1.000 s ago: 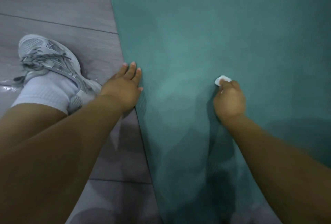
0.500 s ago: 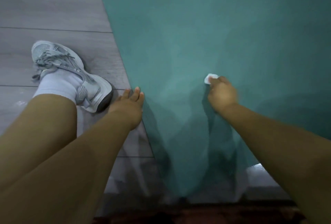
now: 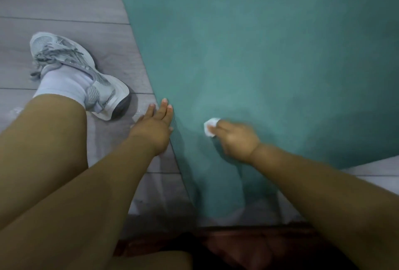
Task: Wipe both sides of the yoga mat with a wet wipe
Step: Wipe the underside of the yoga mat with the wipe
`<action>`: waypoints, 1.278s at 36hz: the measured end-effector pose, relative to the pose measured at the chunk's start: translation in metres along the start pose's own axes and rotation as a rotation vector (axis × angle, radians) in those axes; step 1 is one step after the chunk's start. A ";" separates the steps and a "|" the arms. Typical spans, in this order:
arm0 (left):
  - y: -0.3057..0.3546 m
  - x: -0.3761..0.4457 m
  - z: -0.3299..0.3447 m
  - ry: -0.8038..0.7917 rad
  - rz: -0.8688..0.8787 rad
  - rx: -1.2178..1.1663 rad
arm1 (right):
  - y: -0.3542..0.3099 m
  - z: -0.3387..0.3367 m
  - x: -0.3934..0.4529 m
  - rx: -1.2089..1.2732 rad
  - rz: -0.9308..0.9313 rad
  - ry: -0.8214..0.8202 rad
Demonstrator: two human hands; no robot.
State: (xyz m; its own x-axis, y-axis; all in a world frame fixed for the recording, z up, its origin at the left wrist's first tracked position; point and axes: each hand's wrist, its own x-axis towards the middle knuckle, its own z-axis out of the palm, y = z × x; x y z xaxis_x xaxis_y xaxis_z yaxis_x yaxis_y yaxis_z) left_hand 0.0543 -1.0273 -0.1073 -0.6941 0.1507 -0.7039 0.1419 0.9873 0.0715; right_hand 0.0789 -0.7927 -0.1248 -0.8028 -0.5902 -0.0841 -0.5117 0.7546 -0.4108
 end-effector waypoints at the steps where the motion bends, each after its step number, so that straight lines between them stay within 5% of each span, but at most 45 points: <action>1: 0.000 0.000 0.000 0.005 0.000 -0.010 | 0.016 -0.009 -0.003 -0.005 0.129 0.065; 5: 0.005 0.001 0.002 0.028 -0.014 -0.039 | 0.065 -0.036 -0.016 -0.003 0.766 0.193; 8: 0.006 0.002 0.004 0.041 -0.014 -0.040 | 0.052 -0.023 -0.011 0.004 0.994 0.260; 10: 0.005 0.003 0.004 0.036 -0.015 -0.039 | 0.020 0.001 -0.006 -0.029 0.894 0.250; 14: 0.005 0.004 0.001 0.020 -0.012 -0.038 | -0.061 0.041 -0.009 0.133 0.306 -0.014; 18: 0.005 0.003 0.002 0.021 -0.018 -0.038 | -0.060 0.026 -0.020 0.085 -0.150 -0.230; 21: 0.004 0.004 0.001 0.032 -0.013 -0.037 | -0.003 -0.001 -0.030 -0.037 0.071 -0.234; 26: 0.008 0.004 0.001 0.026 -0.019 -0.044 | 0.073 -0.041 -0.062 -0.030 0.791 0.093; 28: 0.008 0.005 0.002 0.022 -0.023 -0.050 | 0.070 -0.031 -0.061 -0.036 0.931 0.150; 30: 0.008 0.005 0.001 0.020 -0.024 -0.057 | 0.036 -0.010 -0.052 -0.098 0.909 0.159; 33: 0.008 0.004 0.000 0.020 -0.018 -0.060 | -0.033 0.032 -0.039 0.068 0.568 0.184; 37: 0.009 0.001 -0.002 0.019 -0.014 -0.040 | -0.081 0.045 -0.050 0.176 -0.026 -0.221; 39: 0.010 -0.001 -0.001 0.033 -0.007 -0.021 | -0.061 0.036 -0.058 0.135 -0.164 -0.283; 42: 0.017 -0.006 0.003 0.035 0.002 -0.012 | -0.007 0.016 -0.072 0.098 -0.019 -0.181; 46: 0.029 -0.016 0.011 0.015 0.014 -0.013 | 0.054 -0.026 -0.094 0.043 0.683 0.050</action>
State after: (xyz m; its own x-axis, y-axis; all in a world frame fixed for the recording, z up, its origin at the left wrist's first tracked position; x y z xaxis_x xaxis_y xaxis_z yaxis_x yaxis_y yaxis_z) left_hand 0.0773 -1.0016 -0.1015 -0.7024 0.1655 -0.6923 0.1428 0.9856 0.0908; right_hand 0.1187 -0.6896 -0.1156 -0.9549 0.0289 -0.2954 0.1262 0.9403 -0.3160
